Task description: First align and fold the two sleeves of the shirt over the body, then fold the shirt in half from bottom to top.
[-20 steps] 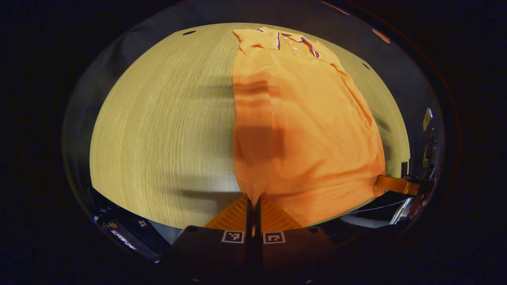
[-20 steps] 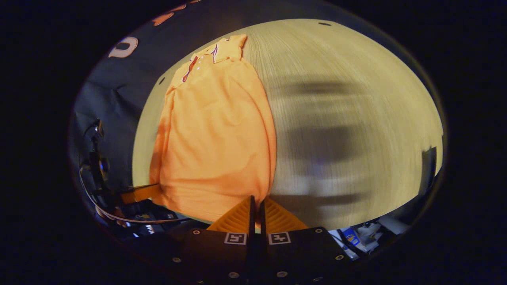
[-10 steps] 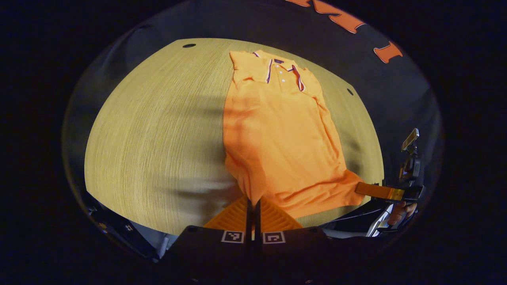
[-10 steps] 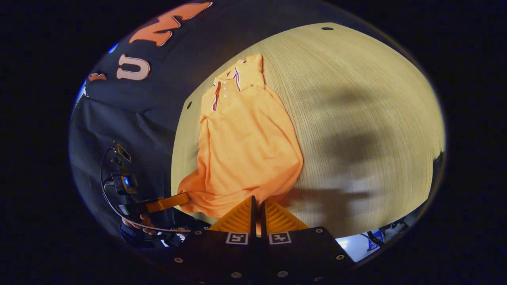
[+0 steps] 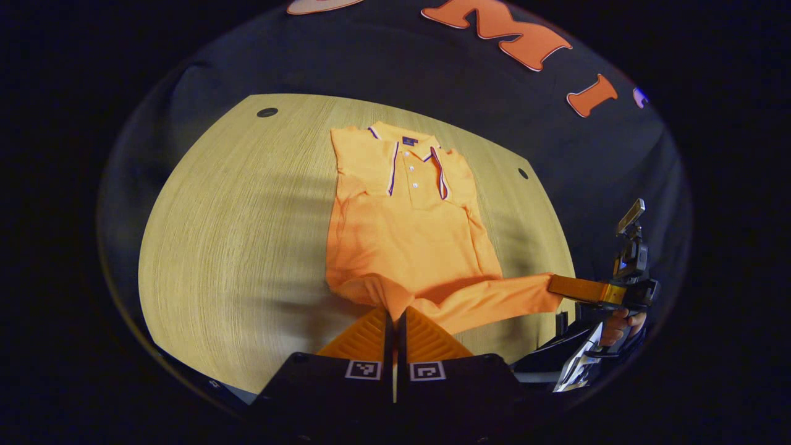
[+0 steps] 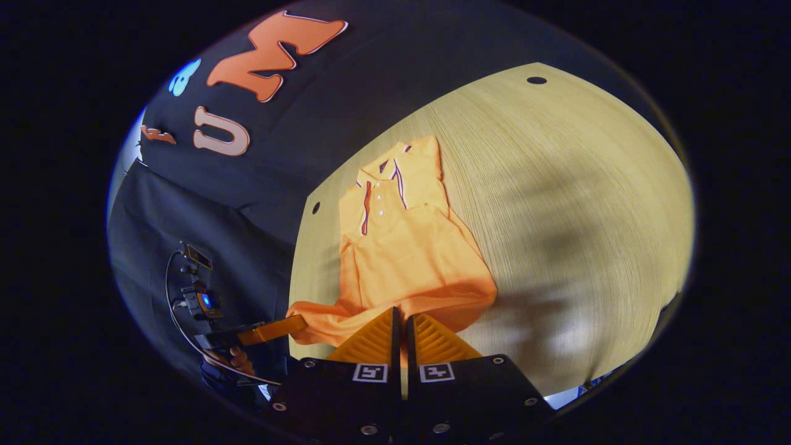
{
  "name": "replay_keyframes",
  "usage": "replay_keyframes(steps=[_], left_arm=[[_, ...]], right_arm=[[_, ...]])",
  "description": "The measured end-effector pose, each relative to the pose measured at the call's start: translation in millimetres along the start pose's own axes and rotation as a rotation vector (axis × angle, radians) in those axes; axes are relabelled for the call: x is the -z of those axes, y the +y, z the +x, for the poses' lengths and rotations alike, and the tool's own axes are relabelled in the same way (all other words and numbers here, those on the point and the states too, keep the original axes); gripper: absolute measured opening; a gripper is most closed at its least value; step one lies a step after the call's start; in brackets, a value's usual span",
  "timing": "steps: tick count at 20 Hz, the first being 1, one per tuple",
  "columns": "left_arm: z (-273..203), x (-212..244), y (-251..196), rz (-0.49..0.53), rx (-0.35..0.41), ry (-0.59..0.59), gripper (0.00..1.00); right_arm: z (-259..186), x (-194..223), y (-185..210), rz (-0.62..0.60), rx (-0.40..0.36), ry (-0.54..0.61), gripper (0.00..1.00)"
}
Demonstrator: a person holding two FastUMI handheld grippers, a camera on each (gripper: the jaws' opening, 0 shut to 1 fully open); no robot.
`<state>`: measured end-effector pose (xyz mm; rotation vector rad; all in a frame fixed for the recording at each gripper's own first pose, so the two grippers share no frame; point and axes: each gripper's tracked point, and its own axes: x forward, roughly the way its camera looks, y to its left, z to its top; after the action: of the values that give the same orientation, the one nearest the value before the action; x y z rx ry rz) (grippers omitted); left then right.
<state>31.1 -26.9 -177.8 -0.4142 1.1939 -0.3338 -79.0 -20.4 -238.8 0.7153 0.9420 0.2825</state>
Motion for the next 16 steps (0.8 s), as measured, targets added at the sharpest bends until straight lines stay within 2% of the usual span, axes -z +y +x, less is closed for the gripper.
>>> replay_keyframes(steps=[8,16], left_arm=[[4.3,-113.4,6.1,0.039,0.050,-0.059,0.02],[47.7,-211.4,29.1,0.031,0.070,-0.073,0.02]], right_arm=[[14.3,-74.9,29.7,-0.050,0.035,-0.067,0.05],[58.4,-167.7,51.3,-0.078,0.095,-0.124,0.05]])
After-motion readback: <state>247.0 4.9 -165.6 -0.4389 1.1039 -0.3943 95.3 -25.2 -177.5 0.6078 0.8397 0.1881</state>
